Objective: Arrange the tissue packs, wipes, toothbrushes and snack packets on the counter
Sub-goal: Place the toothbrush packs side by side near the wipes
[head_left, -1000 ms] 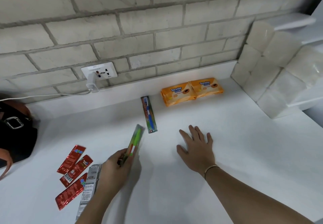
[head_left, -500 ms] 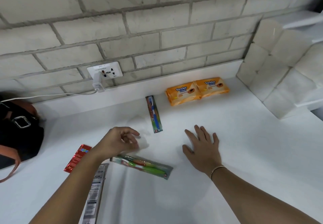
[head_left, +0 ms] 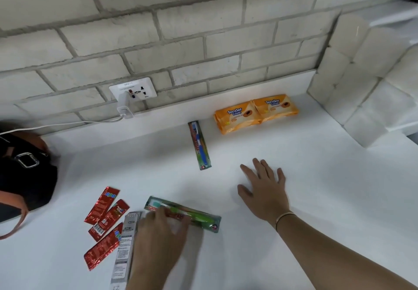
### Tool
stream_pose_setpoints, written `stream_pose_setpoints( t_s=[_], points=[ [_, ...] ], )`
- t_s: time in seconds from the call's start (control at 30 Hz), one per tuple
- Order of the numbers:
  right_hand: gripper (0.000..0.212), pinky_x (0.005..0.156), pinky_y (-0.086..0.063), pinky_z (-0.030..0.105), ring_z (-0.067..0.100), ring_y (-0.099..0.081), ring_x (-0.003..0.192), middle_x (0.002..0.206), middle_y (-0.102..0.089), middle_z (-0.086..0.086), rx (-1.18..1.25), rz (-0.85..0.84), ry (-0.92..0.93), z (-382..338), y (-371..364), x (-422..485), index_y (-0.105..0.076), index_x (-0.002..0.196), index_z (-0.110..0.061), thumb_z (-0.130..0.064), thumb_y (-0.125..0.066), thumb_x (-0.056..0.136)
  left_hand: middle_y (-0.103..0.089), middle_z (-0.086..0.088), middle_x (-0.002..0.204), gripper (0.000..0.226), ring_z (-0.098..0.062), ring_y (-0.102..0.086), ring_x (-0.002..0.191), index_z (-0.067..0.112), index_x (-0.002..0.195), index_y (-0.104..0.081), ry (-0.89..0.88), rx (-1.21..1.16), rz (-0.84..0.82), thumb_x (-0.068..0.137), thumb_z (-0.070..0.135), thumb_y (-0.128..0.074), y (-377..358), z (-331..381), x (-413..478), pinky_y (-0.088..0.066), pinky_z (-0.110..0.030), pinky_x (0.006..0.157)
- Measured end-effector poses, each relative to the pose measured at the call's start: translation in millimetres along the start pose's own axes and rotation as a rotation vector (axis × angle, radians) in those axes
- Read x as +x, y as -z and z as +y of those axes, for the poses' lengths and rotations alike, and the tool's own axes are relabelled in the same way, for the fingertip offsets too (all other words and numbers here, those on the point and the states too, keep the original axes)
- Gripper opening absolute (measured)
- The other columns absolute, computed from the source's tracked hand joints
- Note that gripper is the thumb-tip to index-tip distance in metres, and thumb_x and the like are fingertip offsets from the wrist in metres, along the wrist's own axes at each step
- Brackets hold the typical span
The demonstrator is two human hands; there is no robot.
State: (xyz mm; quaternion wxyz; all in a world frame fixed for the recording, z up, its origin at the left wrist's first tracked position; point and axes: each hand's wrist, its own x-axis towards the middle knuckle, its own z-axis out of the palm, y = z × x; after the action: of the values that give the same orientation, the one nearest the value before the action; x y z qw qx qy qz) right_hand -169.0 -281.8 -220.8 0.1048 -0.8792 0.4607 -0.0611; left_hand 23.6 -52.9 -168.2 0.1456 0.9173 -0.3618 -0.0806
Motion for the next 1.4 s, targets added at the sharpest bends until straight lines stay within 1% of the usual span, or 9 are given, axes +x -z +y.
stream_pose_setpoints(
  t_s=[0.1, 0.17, 0.27, 0.4, 0.6, 0.87, 1.1, 1.23, 1.4],
  points=[
    [0.065, 0.123, -0.009, 0.061, 0.021, -0.012, 0.157, 0.169, -0.021, 0.000, 0.001, 0.004, 0.005, -3, 0, 0, -0.031, 0.155, -0.042, -0.063, -0.031, 0.094, -0.054, -0.014, 0.146, 0.118, -0.032, -0.053, 0.133, 0.003, 0.150, -0.045, 0.066, 0.144, -0.113, 0.076, 0.094, -0.030, -20, 19, -27, -0.047, -0.050, 0.105],
    [0.064, 0.123, -0.009, 0.061, 0.021, -0.013, 0.157, 0.169, -0.022, 0.001, 0.004, 0.009, 0.006, -3, 0, 0, -0.032, 0.155, -0.042, -0.063, -0.033, 0.094, -0.031, -0.014, 0.165, 0.133, -0.030, -0.031, 0.152, 0.002, 0.161, -0.022, 0.098, 0.199, -0.176, 0.071, 0.099, -0.012, -20, 26, -24, -0.031, -0.052, 0.120],
    [0.064, 0.122, -0.011, 0.062, 0.022, -0.016, 0.156, 0.168, -0.025, 0.001, 0.003, 0.019, 0.005, -3, 0, 0, -0.034, 0.154, -0.041, -0.062, -0.035, 0.094, -0.020, -0.012, 0.169, 0.138, -0.028, -0.019, 0.156, 0.003, 0.163, -0.012, 0.081, 0.249, -0.207, 0.063, 0.098, 0.002, -16, 31, -7, -0.024, -0.056, 0.122],
    [0.063, 0.122, -0.012, 0.062, 0.022, -0.018, 0.156, 0.167, -0.027, 0.001, 0.012, 0.031, 0.006, -4, 0, -1, -0.036, 0.153, -0.041, -0.062, -0.035, 0.093, -0.017, -0.008, 0.170, 0.127, -0.029, -0.013, 0.158, 0.007, 0.162, -0.009, 0.055, 0.248, -0.210, 0.074, 0.098, -0.015, -13, 32, 25, -0.020, -0.064, 0.122],
    [0.063, 0.121, -0.013, 0.062, 0.023, -0.020, 0.156, 0.167, -0.029, 0.002, 0.015, 0.039, 0.006, -3, -2, -1, -0.038, 0.152, -0.041, -0.061, -0.035, 0.092, -0.010, 0.001, 0.174, 0.113, -0.026, -0.007, 0.160, 0.016, 0.165, -0.011, -0.026, 0.205, -0.212, 0.082, 0.092, -0.025, -9, 35, 98, -0.015, -0.067, 0.122],
    [0.063, 0.122, -0.013, 0.062, 0.024, -0.019, 0.156, 0.167, -0.028, 0.002, 0.020, 0.036, 0.005, -3, -2, 0, -0.038, 0.151, -0.042, -0.061, -0.034, 0.092, -0.002, 0.008, 0.174, 0.105, -0.025, -0.001, 0.160, 0.033, 0.165, 0.003, -0.187, 0.277, -0.373, 0.085, 0.088, -0.037, 3, 42, 186, -0.011, -0.065, 0.123],
    [0.063, 0.121, -0.013, 0.063, 0.024, -0.020, 0.155, 0.166, -0.029, 0.001, 0.029, 0.047, 0.006, -3, 0, 0, -0.039, 0.150, -0.042, -0.061, -0.035, 0.091, -0.013, 0.007, 0.173, 0.109, -0.027, -0.027, 0.155, 0.048, 0.161, -0.003, -0.199, 0.348, -0.465, 0.073, 0.094, -0.046, 19, 53, 214, -0.032, -0.052, 0.120],
    [0.064, 0.121, -0.012, 0.062, 0.023, -0.018, 0.156, 0.166, -0.028, 0.001, 0.039, 0.046, 0.007, -4, 1, -1, -0.039, 0.151, -0.042, -0.062, -0.034, 0.090, -0.019, 0.009, 0.171, 0.112, -0.026, -0.036, 0.150, 0.043, 0.163, -0.006, -0.202, 0.404, -0.487, 0.073, 0.093, -0.051, 23, 62, 220, -0.038, -0.045, 0.115],
    [0.063, 0.120, -0.015, 0.063, 0.024, -0.023, 0.155, 0.165, -0.032, 0.002, 0.034, 0.055, 0.004, -3, -1, -1, -0.042, 0.150, -0.041, -0.061, -0.038, 0.090, -0.042, 0.003, 0.162, 0.113, -0.023, -0.048, 0.141, 0.039, 0.162, -0.017, -0.206, 0.409, -0.501, 0.070, 0.091, -0.056, 24, 65, 226, -0.046, -0.039, 0.109]
  ],
)
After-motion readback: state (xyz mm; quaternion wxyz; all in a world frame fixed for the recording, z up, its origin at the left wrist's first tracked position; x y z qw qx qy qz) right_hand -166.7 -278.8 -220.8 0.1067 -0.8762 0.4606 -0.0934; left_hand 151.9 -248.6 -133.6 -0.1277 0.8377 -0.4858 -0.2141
